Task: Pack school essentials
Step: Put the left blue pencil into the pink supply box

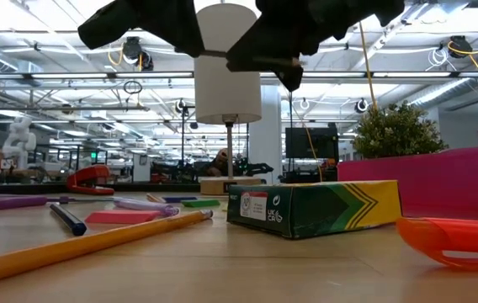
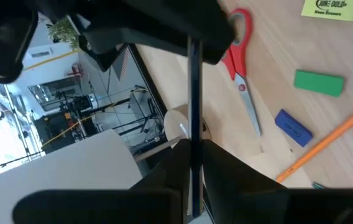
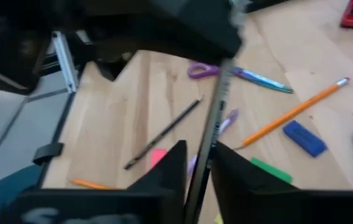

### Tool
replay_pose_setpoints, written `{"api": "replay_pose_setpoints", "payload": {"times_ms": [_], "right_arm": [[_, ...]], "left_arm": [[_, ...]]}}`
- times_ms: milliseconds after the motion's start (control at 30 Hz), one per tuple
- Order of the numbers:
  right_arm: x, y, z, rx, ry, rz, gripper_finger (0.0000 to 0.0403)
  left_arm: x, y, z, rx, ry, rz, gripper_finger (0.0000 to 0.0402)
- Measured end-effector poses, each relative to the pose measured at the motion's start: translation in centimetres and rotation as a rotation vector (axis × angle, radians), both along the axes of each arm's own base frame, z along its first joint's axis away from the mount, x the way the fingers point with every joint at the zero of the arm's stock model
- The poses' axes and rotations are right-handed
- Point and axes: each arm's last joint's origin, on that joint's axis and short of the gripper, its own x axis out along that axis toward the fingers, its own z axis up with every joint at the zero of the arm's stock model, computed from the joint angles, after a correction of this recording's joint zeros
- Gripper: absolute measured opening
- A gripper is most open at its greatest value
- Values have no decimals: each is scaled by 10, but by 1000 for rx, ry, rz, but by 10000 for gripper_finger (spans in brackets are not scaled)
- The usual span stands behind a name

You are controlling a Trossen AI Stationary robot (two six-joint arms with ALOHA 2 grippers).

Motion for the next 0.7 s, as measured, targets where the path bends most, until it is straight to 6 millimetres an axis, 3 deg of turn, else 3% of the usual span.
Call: {"api": "replay_pose_setpoints", "payload": {"times_ms": [133, 367, 700], "right_arm": [[0, 1, 1, -35, -13, 33, 12], [-3, 0, 3, -44, 7, 37, 26], [-29, -5, 22, -83, 98, 21, 16]], "left_arm": [[0, 0, 0, -14, -20, 16, 61], [0, -1, 0, -44, -92, 65, 119], [-8, -16, 3, 11, -229, 85, 201]]}}
